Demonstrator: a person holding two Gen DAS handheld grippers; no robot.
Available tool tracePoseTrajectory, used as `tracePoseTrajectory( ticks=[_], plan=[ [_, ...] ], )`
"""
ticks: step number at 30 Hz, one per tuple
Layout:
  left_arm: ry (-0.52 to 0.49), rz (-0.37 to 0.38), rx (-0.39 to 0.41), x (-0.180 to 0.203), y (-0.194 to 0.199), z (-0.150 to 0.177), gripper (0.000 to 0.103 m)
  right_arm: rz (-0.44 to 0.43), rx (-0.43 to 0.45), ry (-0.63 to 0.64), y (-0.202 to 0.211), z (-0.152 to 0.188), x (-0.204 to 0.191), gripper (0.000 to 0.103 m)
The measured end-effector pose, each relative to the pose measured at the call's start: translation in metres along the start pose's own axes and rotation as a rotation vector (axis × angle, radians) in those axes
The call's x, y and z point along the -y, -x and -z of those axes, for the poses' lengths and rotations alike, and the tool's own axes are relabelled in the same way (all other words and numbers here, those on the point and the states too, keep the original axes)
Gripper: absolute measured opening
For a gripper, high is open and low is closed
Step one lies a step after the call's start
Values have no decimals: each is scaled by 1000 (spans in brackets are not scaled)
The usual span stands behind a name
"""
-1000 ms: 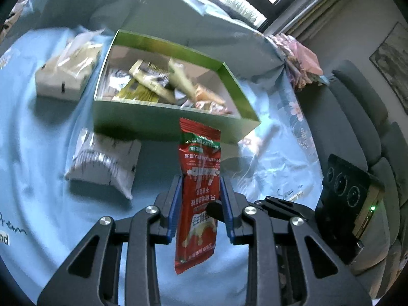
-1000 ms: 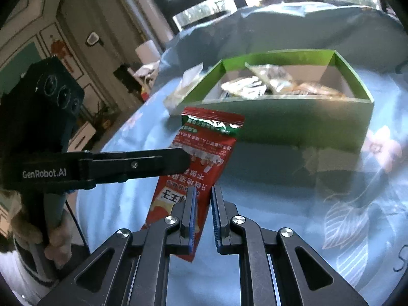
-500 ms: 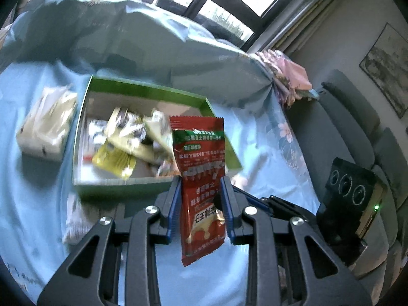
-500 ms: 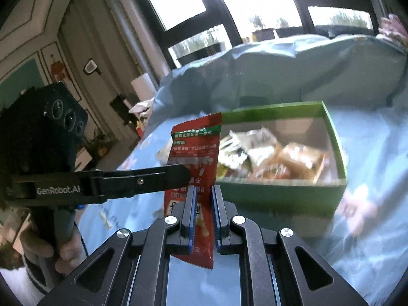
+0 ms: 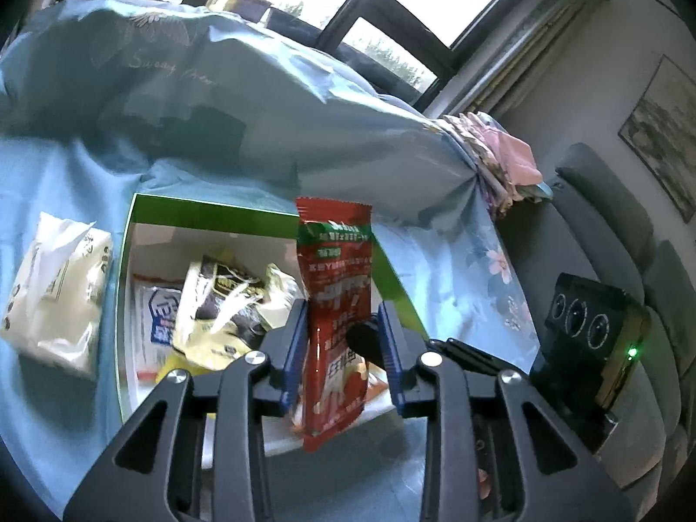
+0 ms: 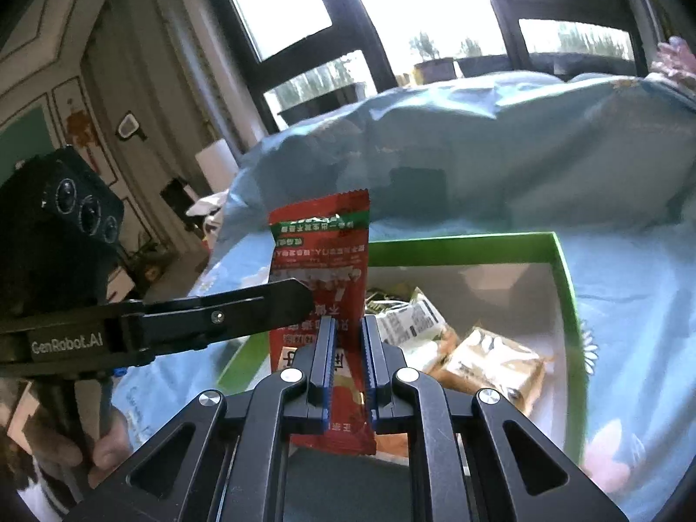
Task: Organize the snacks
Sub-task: 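Carry the red pack with the left tool into the box and release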
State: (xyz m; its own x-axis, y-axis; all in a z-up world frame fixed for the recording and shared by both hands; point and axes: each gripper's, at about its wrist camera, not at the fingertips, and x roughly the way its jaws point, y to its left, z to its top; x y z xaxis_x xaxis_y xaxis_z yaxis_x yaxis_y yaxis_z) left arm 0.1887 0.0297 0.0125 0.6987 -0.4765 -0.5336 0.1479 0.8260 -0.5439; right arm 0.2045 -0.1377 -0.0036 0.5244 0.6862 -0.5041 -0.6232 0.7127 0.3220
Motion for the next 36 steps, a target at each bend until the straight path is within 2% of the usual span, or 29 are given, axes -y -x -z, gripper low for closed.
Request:
tracePoseTrajectory(
  ticks=[5, 11, 17, 28, 34, 36],
  plan=[
    [29, -24, -18, -21, -17, 1, 30, 9, -41, -16, -28, 3, 7, 14],
    [75, -33, -43, -38, -27, 7, 30, 22, -80, -14, -42, 5, 10, 14],
    [93, -38, -49, -41, -28, 6, 30, 43, -99, -18, -48, 7, 11, 14],
    [62, -78, -48, -38, -30, 8, 31, 52, -105, -39, -51, 9, 12, 14],
    [48, -102, -47, -36, -31, 8, 35, 53, -107, -51, -52, 9, 14, 14],
    [37, -118, -42, -35, -31, 8, 48, 54, -109, -57, -51, 9, 14, 14]
  ],
)
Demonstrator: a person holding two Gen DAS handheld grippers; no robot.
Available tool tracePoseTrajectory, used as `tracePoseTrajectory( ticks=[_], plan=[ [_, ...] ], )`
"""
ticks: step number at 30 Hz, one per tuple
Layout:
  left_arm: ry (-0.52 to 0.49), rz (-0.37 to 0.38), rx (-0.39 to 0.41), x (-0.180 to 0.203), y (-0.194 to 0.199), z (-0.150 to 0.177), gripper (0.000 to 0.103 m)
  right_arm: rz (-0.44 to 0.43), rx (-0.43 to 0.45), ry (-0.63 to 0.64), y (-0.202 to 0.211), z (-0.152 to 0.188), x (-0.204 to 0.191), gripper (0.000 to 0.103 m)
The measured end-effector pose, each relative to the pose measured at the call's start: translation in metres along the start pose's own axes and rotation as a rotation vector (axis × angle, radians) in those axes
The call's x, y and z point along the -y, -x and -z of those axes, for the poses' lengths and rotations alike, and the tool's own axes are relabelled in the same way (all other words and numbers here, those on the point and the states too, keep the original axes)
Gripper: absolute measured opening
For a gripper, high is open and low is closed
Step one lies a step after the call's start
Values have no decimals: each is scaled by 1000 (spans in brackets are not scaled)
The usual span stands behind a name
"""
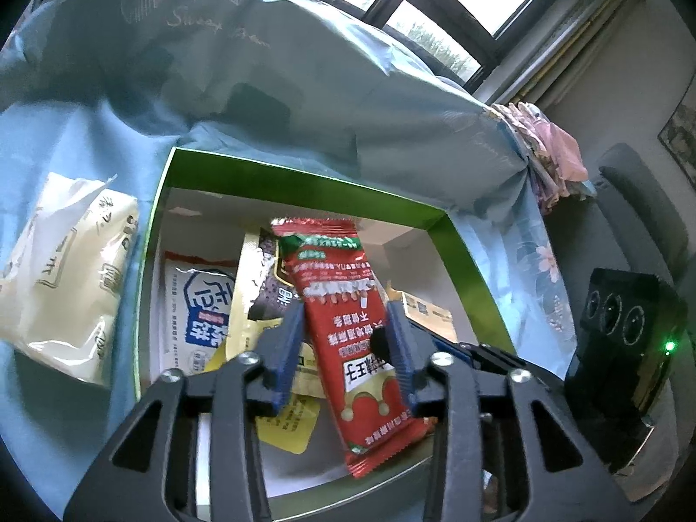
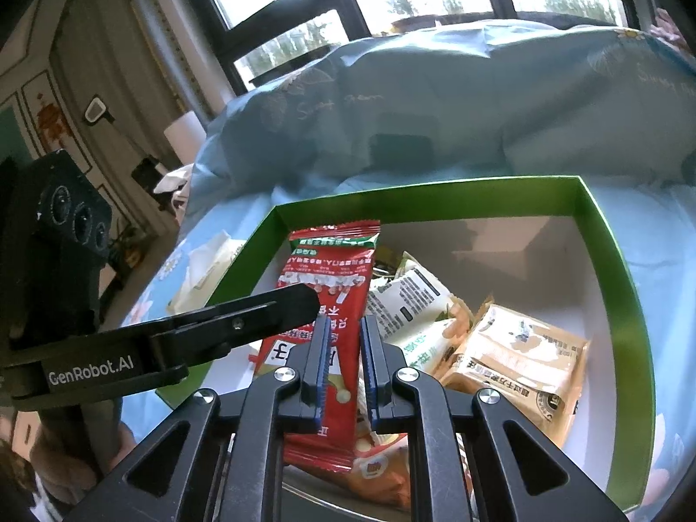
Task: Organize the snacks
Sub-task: 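Carry the red pack with the left tool into the box and release, then move the open left tool to the white barcode-printed packet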
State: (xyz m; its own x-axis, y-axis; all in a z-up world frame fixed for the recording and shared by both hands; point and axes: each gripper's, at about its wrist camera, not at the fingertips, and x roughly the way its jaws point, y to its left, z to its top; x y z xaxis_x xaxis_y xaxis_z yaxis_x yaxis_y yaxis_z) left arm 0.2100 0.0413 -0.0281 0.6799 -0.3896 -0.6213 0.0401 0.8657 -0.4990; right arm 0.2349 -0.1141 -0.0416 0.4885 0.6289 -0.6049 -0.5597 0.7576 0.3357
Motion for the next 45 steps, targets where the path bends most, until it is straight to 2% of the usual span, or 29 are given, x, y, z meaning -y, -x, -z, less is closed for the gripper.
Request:
tracePoseTrajectory(
  ticks=[3, 7, 9, 11, 16, 20, 22, 25, 32, 36, 45],
  plan=[
    [-7, -12, 13, 2, 3, 0, 67, 15, 10, -10, 3, 1, 1, 22],
    [-31, -34, 29, 8, 10, 1, 69, 28, 39, -40, 13, 5, 5, 27],
    [-44, -49, 43, 10, 16, 1, 79, 36, 48, -43, 20, 7, 5, 28],
    [-56, -62, 60, 13, 23, 2, 82, 40, 59, -46, 27, 8, 3, 30],
    [-81, -88, 81, 21, 37, 5, 84, 37, 85, -40, 46, 10, -5, 46],
    [-105, -112, 96, 30, 48, 10, 86, 38, 97, -30, 61, 15, -12, 48],
    [-115, -121, 101, 34, 53, 12, 87, 37, 101, -30, 67, 18, -14, 53],
    [-127, -123, 107, 40, 58, 16, 102, 24, 116, -34, 78, 25, -16, 58],
    [-152, -137, 120, 51, 74, 25, 102, 6, 115, -49, 94, 37, -16, 61],
    [-148, -168, 112, 44, 87, 35, 103, -18, 82, -46, 92, 45, -17, 63],
    [39, -257, 78, -25, 117, 65, 103, -43, 25, -22, 81, 59, -31, 64]
  ],
)
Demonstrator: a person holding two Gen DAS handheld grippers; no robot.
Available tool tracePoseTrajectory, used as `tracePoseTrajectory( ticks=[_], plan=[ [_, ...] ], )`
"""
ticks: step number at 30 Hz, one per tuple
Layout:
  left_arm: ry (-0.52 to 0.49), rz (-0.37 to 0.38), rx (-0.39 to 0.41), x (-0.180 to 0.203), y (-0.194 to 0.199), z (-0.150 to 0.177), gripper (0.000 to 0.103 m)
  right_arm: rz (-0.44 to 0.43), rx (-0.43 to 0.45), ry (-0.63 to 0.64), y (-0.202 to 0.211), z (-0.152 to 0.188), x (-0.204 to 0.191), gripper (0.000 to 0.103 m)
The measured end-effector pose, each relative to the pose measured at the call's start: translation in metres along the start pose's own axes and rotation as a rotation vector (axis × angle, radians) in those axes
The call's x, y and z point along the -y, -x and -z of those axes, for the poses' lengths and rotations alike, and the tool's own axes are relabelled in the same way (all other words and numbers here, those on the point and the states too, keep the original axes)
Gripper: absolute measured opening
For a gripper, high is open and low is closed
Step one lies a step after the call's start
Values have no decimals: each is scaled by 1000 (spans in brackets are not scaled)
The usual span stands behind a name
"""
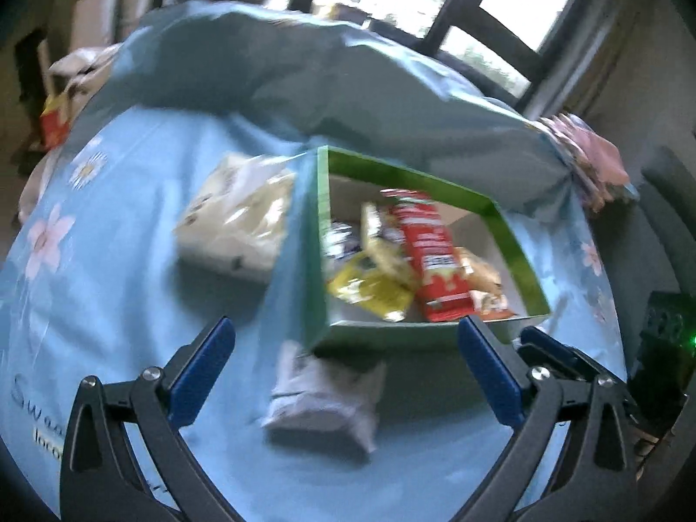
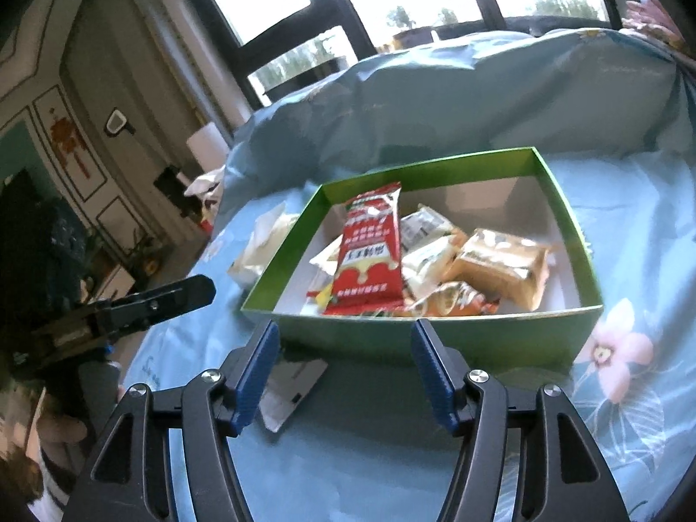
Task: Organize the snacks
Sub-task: 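Move the open left tool to the white barcode-printed packet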
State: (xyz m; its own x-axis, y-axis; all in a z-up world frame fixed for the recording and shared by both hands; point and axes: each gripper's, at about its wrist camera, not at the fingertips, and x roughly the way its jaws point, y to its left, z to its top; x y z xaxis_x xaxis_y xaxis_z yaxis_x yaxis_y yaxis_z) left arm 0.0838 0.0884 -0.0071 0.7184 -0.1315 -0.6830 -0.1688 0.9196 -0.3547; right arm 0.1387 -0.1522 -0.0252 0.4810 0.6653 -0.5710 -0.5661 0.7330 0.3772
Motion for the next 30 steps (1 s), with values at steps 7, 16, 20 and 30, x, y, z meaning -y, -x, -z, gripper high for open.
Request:
tracePoseTrajectory(
  ticks=[7, 16, 20, 30],
  plan=[
    [92, 43, -84, -24, -8, 22, 103, -21, -77, 37, -19, 14, -12, 64],
    [36, 10, -162, -10, -32, 33, 103, -46, -138, 60, -37, 23, -20, 64],
    [45, 5, -172, -13, -36, 34, 103, -51, -167, 62, -46, 28, -22, 64],
    [60, 14, -193, -20, -38, 37, 103, -48, -189, 88, -50, 33, -27, 64]
  ],
)
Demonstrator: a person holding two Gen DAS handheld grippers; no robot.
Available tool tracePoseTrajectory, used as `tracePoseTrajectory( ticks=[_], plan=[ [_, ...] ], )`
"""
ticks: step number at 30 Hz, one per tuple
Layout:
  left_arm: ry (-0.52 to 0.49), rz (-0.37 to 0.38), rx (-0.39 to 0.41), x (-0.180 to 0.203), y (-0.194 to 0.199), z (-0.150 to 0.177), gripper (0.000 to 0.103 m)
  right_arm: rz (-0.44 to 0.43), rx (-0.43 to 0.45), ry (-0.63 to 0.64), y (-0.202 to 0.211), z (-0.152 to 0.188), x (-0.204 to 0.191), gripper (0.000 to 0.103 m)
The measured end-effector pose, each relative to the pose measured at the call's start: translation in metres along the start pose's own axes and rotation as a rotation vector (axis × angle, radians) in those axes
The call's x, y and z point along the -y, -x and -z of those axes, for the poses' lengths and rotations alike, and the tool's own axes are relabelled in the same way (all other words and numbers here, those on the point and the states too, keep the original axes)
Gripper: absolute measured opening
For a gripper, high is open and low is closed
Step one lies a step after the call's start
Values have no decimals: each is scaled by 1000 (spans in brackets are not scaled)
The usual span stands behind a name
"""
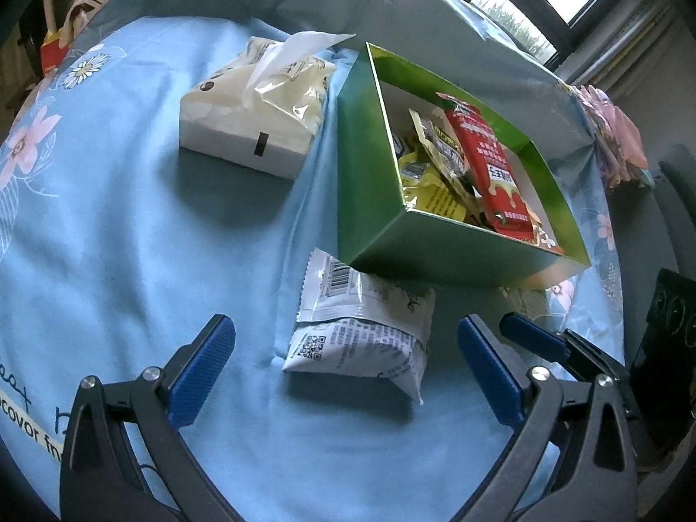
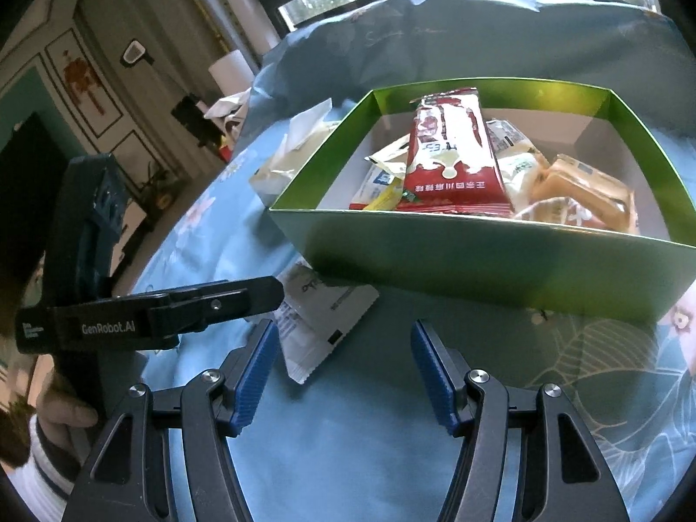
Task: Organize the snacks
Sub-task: 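Move the open left tool to the white barcode-printed packet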
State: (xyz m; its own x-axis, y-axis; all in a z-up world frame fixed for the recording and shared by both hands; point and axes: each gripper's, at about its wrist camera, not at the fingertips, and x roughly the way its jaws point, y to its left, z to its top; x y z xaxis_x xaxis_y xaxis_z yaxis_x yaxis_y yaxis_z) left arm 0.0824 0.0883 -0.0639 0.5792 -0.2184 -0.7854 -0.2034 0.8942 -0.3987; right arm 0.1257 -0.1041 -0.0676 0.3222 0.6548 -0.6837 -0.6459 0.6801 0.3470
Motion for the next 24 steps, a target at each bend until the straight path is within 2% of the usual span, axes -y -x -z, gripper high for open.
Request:
tracePoseTrajectory(
  ticks=[20, 24],
  plan=[
    [0, 2, -16, 2, -3, -1, 103, 1, 17, -15, -1, 1, -1, 64],
    [20, 33, -22, -3, -3, -1, 103, -8, 17, -24, -6, 2, -3, 64]
  ],
)
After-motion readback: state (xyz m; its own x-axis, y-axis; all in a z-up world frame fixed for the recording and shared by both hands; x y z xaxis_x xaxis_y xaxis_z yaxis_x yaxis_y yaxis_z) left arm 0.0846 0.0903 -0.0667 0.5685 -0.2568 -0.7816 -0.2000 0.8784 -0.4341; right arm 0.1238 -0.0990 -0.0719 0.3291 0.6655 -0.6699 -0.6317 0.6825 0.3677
